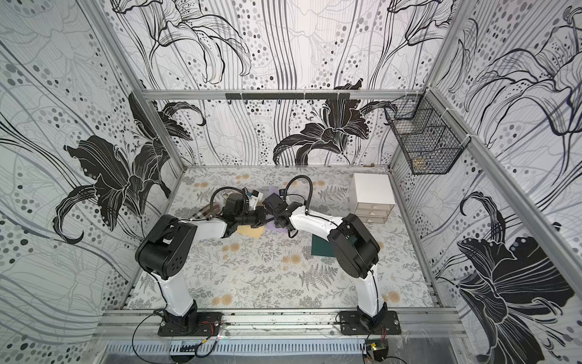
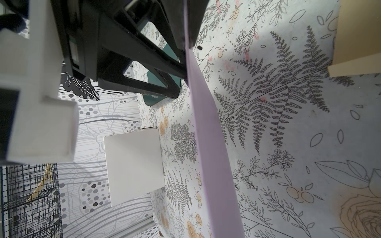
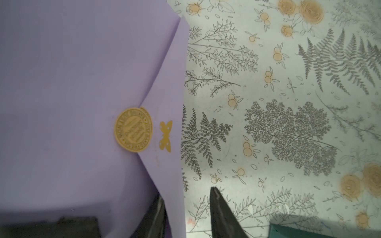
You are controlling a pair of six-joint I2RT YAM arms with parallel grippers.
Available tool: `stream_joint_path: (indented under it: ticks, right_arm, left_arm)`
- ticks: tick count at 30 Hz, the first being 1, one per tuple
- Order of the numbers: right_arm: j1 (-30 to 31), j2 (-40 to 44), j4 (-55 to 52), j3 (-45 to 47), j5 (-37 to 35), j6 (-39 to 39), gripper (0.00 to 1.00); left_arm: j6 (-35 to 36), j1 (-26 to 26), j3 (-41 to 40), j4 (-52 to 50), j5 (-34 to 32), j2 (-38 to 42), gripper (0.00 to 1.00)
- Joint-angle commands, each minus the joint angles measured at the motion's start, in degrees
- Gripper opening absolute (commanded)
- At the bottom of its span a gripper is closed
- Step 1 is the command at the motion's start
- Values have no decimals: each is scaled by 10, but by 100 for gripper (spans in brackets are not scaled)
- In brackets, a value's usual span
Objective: Open the envelope
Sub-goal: Open the envelope flap on the envelope.
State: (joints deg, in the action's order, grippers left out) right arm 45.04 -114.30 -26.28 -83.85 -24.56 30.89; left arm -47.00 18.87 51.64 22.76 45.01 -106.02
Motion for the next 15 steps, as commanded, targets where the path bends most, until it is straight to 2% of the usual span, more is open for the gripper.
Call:
stream_joint_path:
  ticks: [1, 15]
  right_arm:
    - [-21, 13, -3, 24, 18, 29, 36]
    - [-42, 25, 12, 50, 44, 48, 36]
  left_arm:
    - [4, 2, 15, 22, 14, -3, 0]
    - [4, 3, 17, 24, 16, -8, 0]
